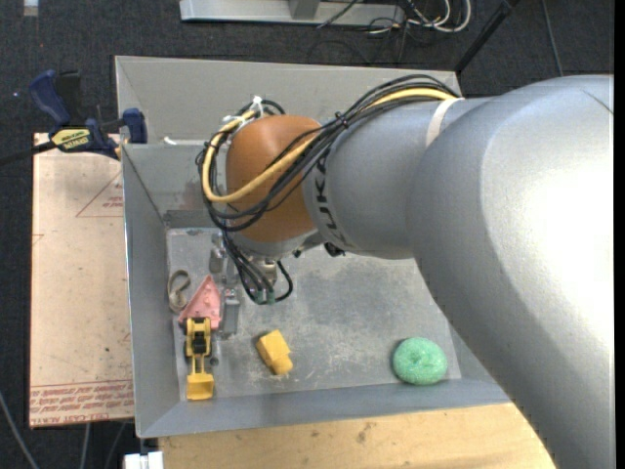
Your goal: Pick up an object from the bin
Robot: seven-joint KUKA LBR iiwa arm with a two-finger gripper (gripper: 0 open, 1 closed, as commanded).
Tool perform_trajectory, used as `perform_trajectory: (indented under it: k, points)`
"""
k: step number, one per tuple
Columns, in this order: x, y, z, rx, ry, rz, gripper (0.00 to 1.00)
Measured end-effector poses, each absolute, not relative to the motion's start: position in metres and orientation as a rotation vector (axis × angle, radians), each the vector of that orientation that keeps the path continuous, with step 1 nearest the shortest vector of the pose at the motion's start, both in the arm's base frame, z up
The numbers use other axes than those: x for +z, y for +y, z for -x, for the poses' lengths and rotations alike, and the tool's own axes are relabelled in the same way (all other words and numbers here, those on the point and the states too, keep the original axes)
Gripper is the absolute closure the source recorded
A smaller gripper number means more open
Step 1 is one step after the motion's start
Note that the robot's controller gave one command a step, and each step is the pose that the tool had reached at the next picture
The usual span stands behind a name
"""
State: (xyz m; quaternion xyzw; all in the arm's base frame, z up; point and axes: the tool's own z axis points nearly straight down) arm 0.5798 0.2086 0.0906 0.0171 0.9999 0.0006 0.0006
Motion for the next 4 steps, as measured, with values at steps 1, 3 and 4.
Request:
perform_trajectory:
  k: [1, 3, 4]
  points:
    - [0.07, 0.193, -0.516, 0.002, 3.122, 0.352, 1.0]
    - [0.092, 0.181, -0.553, 0.003, 3.114, 0.411, 1.0]
    - [0.124, 0.132, -0.541, 0.002, 3.108, 0.463, 1.0]
